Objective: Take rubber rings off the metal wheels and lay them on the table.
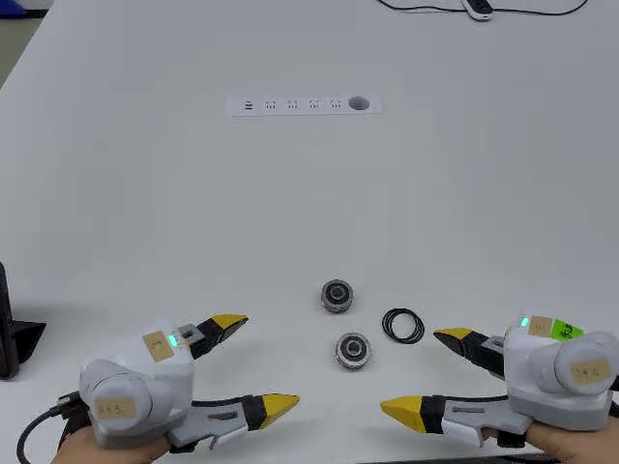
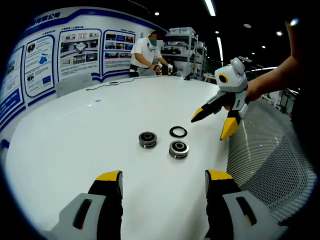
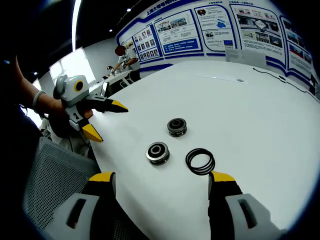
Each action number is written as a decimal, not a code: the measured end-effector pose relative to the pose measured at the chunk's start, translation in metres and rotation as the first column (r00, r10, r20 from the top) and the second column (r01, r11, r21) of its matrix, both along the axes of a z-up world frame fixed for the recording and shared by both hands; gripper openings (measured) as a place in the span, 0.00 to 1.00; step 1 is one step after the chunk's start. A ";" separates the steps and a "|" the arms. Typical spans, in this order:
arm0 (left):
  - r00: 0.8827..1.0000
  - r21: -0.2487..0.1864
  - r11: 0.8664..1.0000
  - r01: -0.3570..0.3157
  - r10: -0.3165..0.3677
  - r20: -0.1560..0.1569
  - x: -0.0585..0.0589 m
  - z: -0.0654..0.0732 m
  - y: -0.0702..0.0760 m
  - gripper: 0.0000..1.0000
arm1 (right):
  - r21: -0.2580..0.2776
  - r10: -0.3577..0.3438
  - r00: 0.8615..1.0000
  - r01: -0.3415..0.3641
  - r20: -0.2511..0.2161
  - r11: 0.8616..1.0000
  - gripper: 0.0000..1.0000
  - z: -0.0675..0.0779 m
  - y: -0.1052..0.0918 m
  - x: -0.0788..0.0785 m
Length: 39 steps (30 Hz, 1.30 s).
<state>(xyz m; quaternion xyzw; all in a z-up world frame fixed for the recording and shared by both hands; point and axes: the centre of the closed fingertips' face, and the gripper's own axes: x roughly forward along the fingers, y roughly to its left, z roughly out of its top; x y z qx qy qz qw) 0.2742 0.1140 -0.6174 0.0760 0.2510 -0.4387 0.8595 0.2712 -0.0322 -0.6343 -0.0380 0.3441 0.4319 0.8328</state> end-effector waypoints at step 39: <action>0.998 0.005 0.998 -0.056 0.056 0.032 -0.018 0.004 0.018 0.83 | -0.071 -0.048 0.994 0.055 0.095 0.996 0.99 0.002 -0.005 -0.012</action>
